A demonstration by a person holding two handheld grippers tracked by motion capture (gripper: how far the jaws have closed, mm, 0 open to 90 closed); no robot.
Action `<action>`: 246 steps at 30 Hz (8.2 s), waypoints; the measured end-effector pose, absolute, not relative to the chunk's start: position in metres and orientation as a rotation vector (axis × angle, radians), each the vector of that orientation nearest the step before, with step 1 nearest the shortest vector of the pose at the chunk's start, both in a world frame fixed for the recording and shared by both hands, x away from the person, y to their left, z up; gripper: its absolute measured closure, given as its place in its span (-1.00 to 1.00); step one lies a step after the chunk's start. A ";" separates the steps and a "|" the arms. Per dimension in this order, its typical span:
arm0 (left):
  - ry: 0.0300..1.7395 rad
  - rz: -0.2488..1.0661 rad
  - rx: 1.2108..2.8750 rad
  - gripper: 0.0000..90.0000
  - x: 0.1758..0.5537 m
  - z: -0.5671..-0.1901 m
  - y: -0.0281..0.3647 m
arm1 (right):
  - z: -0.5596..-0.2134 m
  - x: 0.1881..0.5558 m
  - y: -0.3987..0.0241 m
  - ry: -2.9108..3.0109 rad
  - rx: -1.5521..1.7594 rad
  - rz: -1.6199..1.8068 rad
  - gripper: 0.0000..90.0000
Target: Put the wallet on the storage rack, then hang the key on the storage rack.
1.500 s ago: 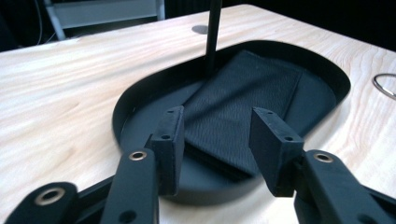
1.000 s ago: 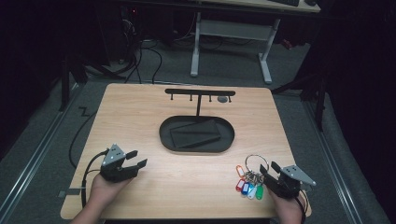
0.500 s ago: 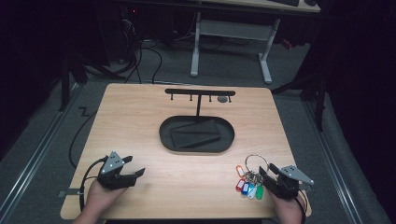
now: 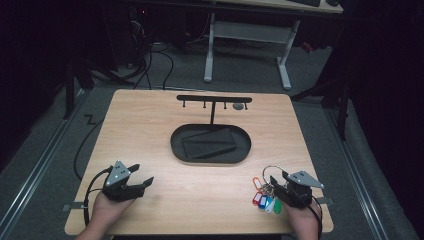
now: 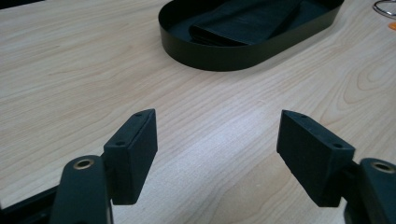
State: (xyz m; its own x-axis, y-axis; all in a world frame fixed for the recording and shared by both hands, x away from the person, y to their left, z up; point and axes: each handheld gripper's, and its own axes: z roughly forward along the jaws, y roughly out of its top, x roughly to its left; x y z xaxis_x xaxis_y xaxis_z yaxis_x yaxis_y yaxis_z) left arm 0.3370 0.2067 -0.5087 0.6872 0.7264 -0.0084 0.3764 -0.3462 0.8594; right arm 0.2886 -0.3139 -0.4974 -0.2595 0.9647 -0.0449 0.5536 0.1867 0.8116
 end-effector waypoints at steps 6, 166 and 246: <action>0.843 0.474 1.964 -0.35 0.335 -0.507 0.207 | -0.494 0.293 -0.311 1.935 1.445 0.880 -0.02; 0.697 0.441 2.019 -0.30 0.325 -0.509 0.210 | -0.331 0.387 -0.276 2.706 1.428 0.111 0.95; 0.703 0.432 2.020 -0.29 0.327 -0.511 0.215 | -0.294 0.534 -0.221 2.631 1.416 0.262 0.95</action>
State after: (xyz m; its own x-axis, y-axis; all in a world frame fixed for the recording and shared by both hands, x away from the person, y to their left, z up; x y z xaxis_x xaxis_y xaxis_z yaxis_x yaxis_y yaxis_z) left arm 0.3274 0.2150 -0.5113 0.7747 0.6319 0.0248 0.3073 -0.4105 0.8585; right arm 0.5338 -0.2206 -0.2943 -0.5462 0.8366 -0.0422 0.8118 0.5411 0.2196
